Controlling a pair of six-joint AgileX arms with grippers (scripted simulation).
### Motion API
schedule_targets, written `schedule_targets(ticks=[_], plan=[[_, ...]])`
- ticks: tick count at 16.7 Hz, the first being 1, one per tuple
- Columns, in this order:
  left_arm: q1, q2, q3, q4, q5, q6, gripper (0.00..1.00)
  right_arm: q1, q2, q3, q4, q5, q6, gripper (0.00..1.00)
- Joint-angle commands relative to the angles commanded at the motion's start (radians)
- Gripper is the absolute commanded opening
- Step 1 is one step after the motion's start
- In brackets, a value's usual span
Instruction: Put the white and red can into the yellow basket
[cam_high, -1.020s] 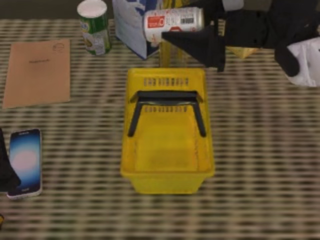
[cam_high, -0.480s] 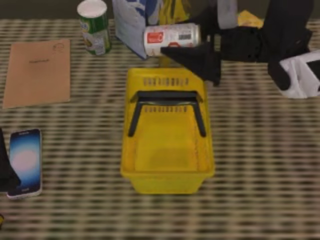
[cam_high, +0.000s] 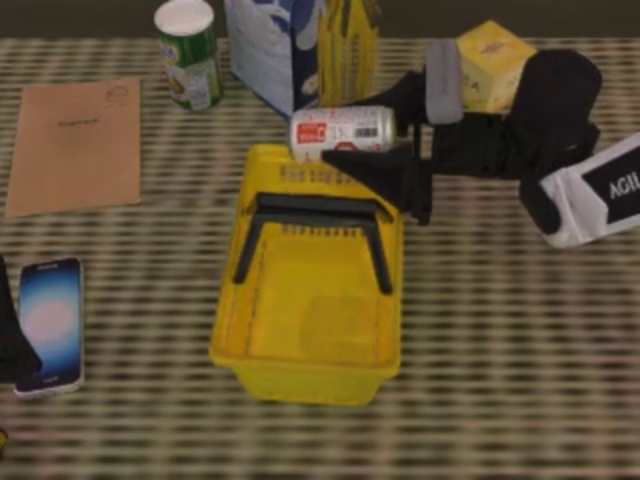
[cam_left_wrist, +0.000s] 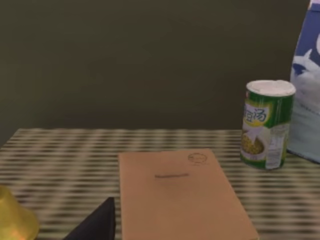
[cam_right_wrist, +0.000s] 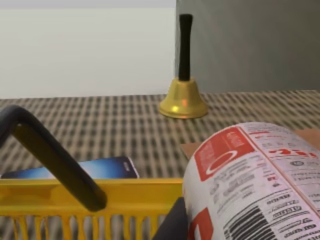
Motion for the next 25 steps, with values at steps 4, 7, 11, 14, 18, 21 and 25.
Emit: schedule_targets(ticks=[4,7,11,14,18,21,25], plan=[[0.0,0.0,0.0,0.0,0.0,0.0,1.0,0.0,0.0,0.0,0.0,0.0,0.0,0.15],[0.0,0.0,0.0,0.0,0.0,0.0,1.0,0.0,0.0,0.0,0.0,0.0,0.0,0.38],[0.0,0.0,0.0,0.0,0.0,0.0,1.0,0.0,0.0,0.0,0.0,0.0,0.0,0.68],[0.0,0.0,0.0,0.0,0.0,0.0,1.0,0.0,0.0,0.0,0.0,0.0,0.0,0.9],[0.0,0.0,0.0,0.0,0.0,0.0,1.0,0.0,0.0,0.0,0.0,0.0,0.0,1.0],[0.0,0.0,0.0,0.0,0.0,0.0,1.0,0.0,0.0,0.0,0.0,0.0,0.0,1.0],[0.0,0.0,0.0,0.0,0.0,0.0,1.0,-0.005,-0.011,0.003,-0.006,0.006,-0.002,1.0]])
